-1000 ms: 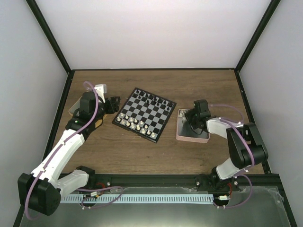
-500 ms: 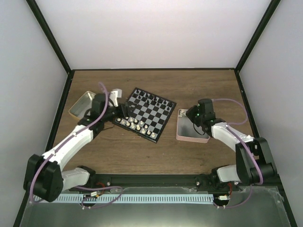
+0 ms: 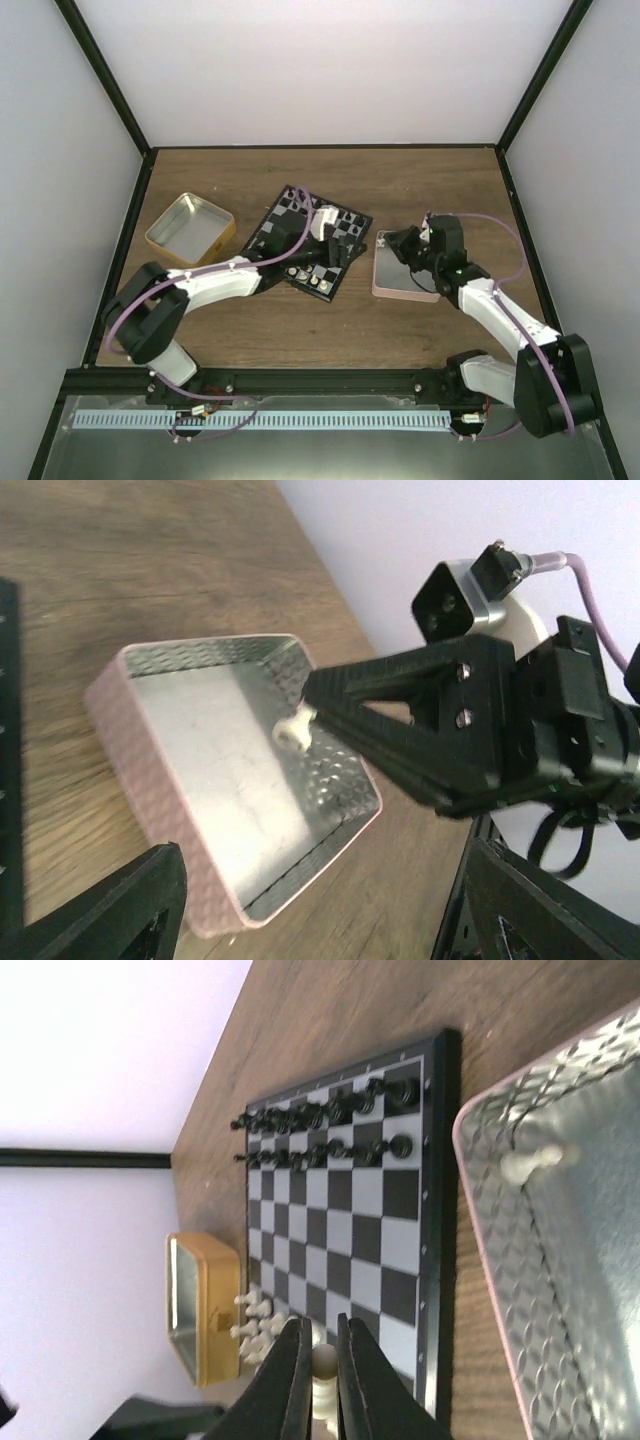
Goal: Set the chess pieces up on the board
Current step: Place the chess piece on the chessboard.
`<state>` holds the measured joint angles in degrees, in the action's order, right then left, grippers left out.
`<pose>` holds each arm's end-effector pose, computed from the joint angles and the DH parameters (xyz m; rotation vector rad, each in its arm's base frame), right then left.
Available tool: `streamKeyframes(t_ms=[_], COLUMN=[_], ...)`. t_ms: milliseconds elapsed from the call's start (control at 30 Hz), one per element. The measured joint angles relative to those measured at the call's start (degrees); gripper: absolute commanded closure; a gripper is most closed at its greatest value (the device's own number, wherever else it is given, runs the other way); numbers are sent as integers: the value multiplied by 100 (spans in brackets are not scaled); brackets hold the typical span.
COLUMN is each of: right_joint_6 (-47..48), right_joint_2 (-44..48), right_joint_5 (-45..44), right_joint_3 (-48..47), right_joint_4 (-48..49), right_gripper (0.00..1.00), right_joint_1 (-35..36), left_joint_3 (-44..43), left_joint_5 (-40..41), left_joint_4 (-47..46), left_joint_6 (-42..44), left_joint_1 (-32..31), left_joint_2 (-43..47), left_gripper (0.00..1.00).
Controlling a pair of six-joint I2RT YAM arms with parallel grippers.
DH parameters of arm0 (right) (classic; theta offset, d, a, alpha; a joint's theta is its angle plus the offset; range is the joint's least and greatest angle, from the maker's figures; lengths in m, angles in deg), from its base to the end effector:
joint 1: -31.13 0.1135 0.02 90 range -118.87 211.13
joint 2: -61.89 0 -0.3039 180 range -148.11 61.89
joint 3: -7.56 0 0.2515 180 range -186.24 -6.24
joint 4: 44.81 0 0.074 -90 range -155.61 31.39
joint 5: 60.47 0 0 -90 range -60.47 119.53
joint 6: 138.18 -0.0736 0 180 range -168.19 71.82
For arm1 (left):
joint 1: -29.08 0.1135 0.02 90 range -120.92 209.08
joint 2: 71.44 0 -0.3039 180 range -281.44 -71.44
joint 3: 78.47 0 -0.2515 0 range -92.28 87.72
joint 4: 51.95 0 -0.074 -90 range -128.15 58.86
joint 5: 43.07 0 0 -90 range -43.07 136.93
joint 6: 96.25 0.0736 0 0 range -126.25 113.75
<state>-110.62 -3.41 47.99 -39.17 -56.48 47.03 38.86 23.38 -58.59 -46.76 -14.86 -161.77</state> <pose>0.2395 0.0925 0.2371 0.7050 2.1780 1.1143 0.2507 -0.2825 0.2499 0.3712 2.1344 -1.3212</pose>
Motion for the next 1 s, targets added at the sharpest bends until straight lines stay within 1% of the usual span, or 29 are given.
streamKeyframes(t_ms=[167,333,467,600,700,800,967,1000], right_joint_6=[-356,-658,-796,-835,-837,-859,-859,-861], right_joint_2=[444,769,850,879,881,896,905,903], right_joint_5=[417,627,704,748,752,748,748,748], right_joint_3=[127,195,245,245,245,245,245,245], right_joint_4=[-74,-79,-151,-219,-262,-271,-302,-308], right_gripper=[99,99,99,99,99,99,99,99], right_joint_1=[4,4,4,4,4,0,0,0], left_joint_3=[-400,-542,-546,-555,-634,-684,-686,-688], left_joint_5=[-26,-96,-116,-109,-109,-94,-72,-74], left_joint_4=[-629,-975,-1158,-1320,-1322,-1292,-1235,-1237], left_joint_6=[-20,-118,-173,-168,-136,-114,-85,-83], left_joint_1=[-249,-409,-485,-490,-487,-483,-481,-481], left_joint_2=[-706,-1158,-1187,-1187,-1187,-1189,-1209,-1217], left_gripper=[27,39,44,55,58,65,66,68])
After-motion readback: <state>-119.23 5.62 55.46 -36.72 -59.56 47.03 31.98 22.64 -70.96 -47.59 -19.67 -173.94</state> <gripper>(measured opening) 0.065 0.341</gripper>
